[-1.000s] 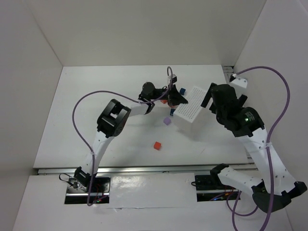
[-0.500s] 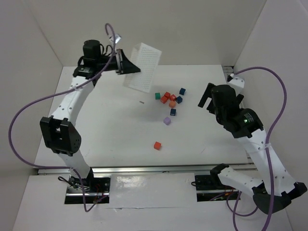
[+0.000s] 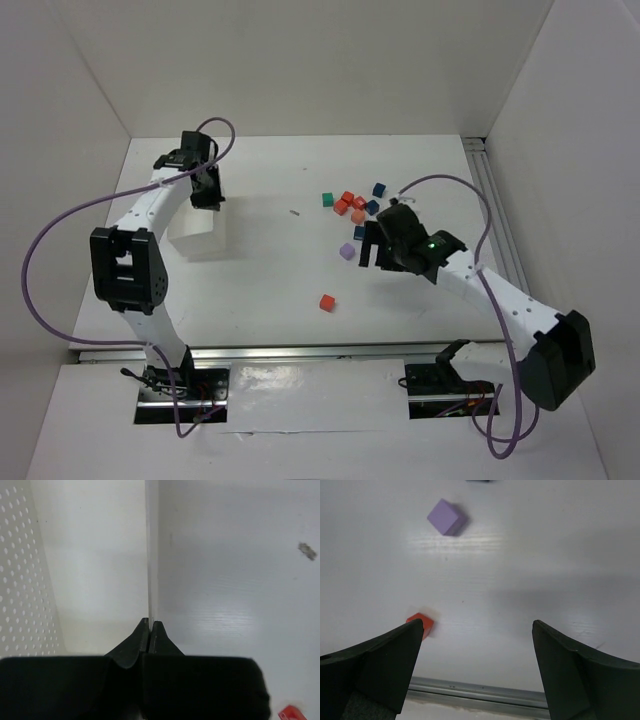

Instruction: Build the wood block tower

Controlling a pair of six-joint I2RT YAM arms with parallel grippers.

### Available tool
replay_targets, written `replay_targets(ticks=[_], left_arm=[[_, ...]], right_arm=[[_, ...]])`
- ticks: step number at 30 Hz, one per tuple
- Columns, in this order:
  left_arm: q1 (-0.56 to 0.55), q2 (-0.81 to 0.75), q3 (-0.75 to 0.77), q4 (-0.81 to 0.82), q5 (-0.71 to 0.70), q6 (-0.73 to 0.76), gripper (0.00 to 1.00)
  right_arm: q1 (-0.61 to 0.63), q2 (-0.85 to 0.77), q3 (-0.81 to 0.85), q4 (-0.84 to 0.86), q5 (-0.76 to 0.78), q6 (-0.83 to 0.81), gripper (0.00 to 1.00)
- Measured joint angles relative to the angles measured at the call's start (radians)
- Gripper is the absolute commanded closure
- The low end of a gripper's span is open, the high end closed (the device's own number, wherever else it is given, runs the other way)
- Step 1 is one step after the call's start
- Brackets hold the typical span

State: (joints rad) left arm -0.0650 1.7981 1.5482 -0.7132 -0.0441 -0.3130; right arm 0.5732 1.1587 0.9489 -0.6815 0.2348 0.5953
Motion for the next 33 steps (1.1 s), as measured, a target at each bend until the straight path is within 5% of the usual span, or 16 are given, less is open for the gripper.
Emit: replay_targets(ticks=[7,15,17,19,20,24,33], left_arm=[[-0.003,0.083,0.018,0.008,-0.203,0.007,1.0],[0.045,0.239,0.197,0.01,-0.278,0.027,1.0],[0.057,0.275,0.254,-0.006,-0.297,0.025,0.88],[0.064,0.298,0.29,-0.02,-0.303,0.019,0.63],[0.065,0.301,0.291,-0.024,-0.304,0.024,0.43],[0.048,0.296,0.291,-0.048,-0.298,0.023,0.13],[-0.08,0.094,0.274,-0.089,-0.277,0.016,0.04]], right_arm=[[0.166,0.175,-0.029,0.081,-0.017,0.046,0.0],[0.275,0.328,0.031,0.101,0.042,0.064,0.0],[0.285,0.348,0.042,0.107,0.052,0.072,0.0],[0.295,0.36,0.045,0.109,0.058,0.084,0.0],[0.302,0.365,0.045,0.11,0.059,0.089,0.0],[0.351,0.39,0.046,0.114,0.063,0.115,0.0],[0.442,0.499,0.09,0.117,0.07,0.141,0.05]])
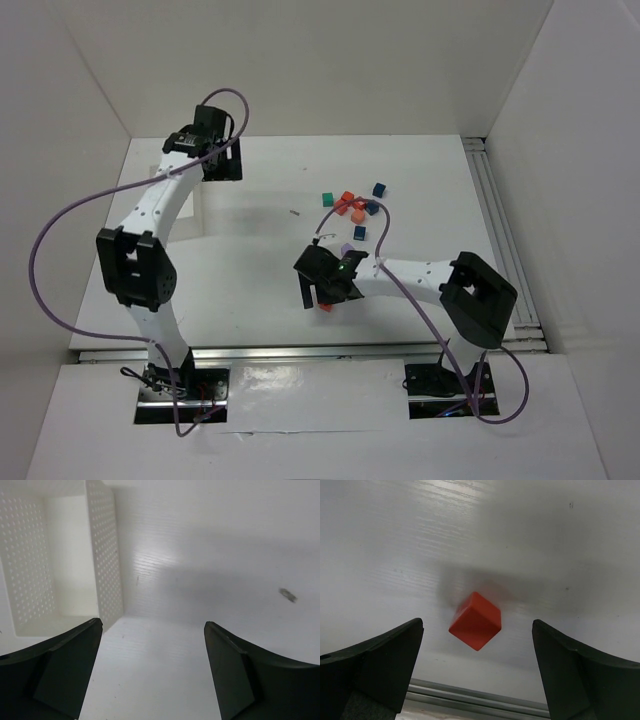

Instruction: Build the wood block tower

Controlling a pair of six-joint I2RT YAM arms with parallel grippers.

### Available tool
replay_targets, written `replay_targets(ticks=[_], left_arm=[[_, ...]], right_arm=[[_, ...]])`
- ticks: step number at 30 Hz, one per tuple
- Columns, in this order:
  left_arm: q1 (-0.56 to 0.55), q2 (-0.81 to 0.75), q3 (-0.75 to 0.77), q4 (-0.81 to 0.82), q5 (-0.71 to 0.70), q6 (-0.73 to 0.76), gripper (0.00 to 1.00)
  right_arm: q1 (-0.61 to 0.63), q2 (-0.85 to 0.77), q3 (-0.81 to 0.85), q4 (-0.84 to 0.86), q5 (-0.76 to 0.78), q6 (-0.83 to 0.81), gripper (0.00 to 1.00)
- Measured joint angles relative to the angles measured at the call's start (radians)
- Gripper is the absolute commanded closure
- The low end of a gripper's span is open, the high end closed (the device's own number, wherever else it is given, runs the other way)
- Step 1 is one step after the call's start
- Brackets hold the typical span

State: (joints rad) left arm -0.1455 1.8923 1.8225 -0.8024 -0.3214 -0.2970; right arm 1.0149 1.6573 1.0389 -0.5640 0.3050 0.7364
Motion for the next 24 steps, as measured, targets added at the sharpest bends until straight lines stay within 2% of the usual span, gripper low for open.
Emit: replay_targets(ticks=[5,9,17,19,22,24], left_arm=[[-0.114,-0.226,-0.076,0.007,0.005,-0.026,0.08],[-0.148,-0.329,-0.141,0.003,0.01,-0.047,0.1],[-0.175,-0.352,-0.226,-0.013,0.013,-0.053,0.12],[-0.185,-0.353,-0.226,-0.009,0.013,-0.053,0.12],[-0.198,-0.353,-0.226,-0.006,0.013,-0.05,0.15],[-0.205,-0.353,-0.226,-0.005,0.013,-0.049,0.15]], right_arm=[[0.006,0.026,0.011,0.004,0.007,0.017,0.19],[0.008,0.057,0.027,-0.001,0.021,0.053,0.25],[0.022,0.067,0.035,-0.022,0.057,0.133,0.31],[0.023,0.072,0.041,-0.034,0.065,0.142,0.38],[0.023,0.095,0.072,-0.056,0.079,0.155,0.53],[0.023,0.106,0.087,-0.061,0.084,0.164,0.56]])
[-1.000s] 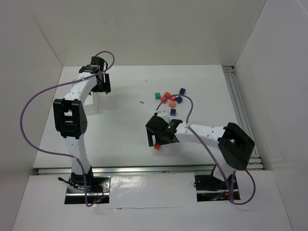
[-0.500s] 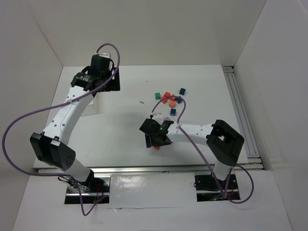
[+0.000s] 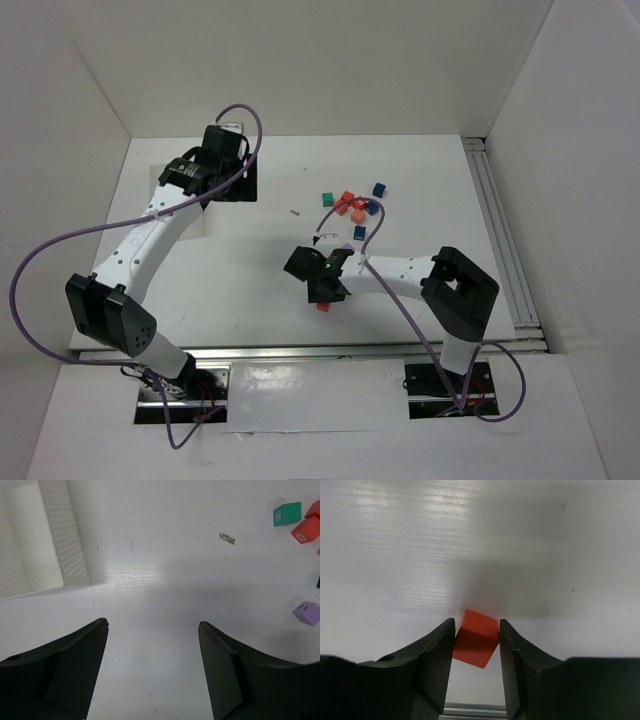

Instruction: Build the wood block tower

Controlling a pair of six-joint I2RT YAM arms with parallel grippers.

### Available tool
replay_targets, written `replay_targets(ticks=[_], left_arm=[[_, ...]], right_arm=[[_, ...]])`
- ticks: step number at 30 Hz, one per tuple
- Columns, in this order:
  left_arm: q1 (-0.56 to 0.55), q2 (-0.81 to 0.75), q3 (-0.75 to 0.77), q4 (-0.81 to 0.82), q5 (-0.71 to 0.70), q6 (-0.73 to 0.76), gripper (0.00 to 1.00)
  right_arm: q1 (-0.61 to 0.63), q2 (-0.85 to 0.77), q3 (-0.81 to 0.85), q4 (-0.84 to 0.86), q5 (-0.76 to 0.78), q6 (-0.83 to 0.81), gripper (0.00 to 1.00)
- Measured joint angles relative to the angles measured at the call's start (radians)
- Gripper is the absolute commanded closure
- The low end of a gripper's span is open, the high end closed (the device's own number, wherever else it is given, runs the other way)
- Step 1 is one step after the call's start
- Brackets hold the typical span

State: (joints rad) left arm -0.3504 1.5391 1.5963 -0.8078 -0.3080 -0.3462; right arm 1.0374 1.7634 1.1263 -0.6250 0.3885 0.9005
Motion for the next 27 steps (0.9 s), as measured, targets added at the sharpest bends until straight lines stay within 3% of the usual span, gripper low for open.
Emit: replay_targets(ticks=[7,8,9,10,12,17,23,27], left_arm=[[-0.022,-0.008,-0.044,0.005,0.025,0.002,0.16],[-0.029,-0.008,-0.053,0.002,0.029,0.002,0.16],[-0.033,-0.008,-0.059,0.0,0.032,0.002,0.16],[-0.039,-0.008,-0.063,-0.001,0.037,0.002,0.16],[-0.052,-0.008,-0.065,-0.003,0.045,0.002,0.16],[-0.089,-0.012,-0.061,-0.013,0.061,0.008,0.16],[-0.105,-0.012,-0.051,-0.023,0.071,0.011,0.16],[-0.111,-0.012,-0.051,-0.023,0.071,0.011,0.16]], right_arm=[[0.0,0.006,0.013,-0.024,-0.004,0.027,0.54],[0.0,0.01,0.018,-0.029,-0.005,0.03,0.46],[0.0,0.013,0.023,-0.035,-0.006,0.036,0.28],[0.0,0.016,0.027,-0.042,-0.007,0.045,0.25],[0.001,0.02,0.033,-0.059,-0.006,0.048,0.25],[0.005,0.027,0.041,-0.101,-0.011,0.079,0.41],[0.021,0.027,0.043,-0.121,-0.035,0.125,0.43],[0.025,0.034,0.062,-0.135,-0.037,0.14,0.54]])
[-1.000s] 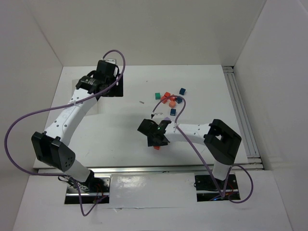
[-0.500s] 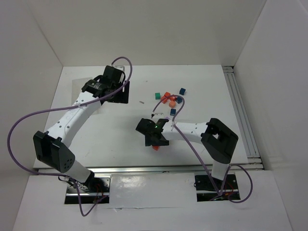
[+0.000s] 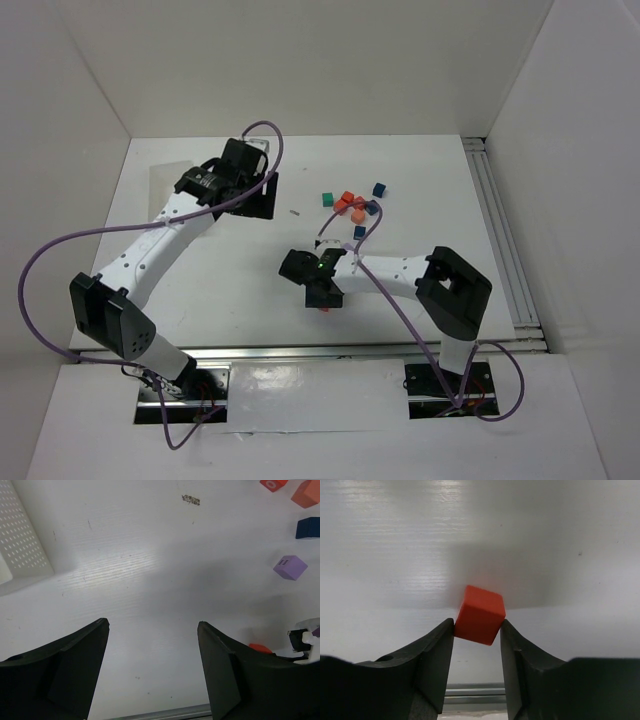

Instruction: Build the wood block tower

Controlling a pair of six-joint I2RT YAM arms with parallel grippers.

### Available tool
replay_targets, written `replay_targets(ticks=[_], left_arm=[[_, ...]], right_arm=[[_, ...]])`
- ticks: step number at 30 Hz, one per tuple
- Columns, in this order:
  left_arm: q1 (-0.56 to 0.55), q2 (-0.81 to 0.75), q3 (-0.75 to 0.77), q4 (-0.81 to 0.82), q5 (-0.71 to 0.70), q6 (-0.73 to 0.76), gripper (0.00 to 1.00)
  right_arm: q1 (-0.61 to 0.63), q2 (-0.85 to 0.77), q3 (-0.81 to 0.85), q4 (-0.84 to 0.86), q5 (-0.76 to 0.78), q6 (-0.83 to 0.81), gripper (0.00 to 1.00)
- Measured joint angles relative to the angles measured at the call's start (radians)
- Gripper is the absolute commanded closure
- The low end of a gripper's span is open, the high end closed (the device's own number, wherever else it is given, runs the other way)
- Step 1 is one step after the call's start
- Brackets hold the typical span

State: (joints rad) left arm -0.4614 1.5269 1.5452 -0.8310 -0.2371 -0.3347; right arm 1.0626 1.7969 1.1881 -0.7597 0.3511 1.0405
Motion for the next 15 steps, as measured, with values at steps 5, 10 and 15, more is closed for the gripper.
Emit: replay_targets(ticks=[5,10,15], left_arm=[[-0.008,0.0,0.0,0.0,0.0,0.0,0.16],[-0.008,-0.003,0.0,0.0,0.0,0.0,0.16],[-0.007,-0.016,0.0,-0.002,0.005,0.01,0.16]], right_arm=[[0.003,0.016,0.019,-0.005,0.0,0.01,0.57],[0.005,0.029,0.035,-0.012,0.013,0.006,0.64],[0.004,0.082,0.102,-0.028,0.068,-0.048,0.65]])
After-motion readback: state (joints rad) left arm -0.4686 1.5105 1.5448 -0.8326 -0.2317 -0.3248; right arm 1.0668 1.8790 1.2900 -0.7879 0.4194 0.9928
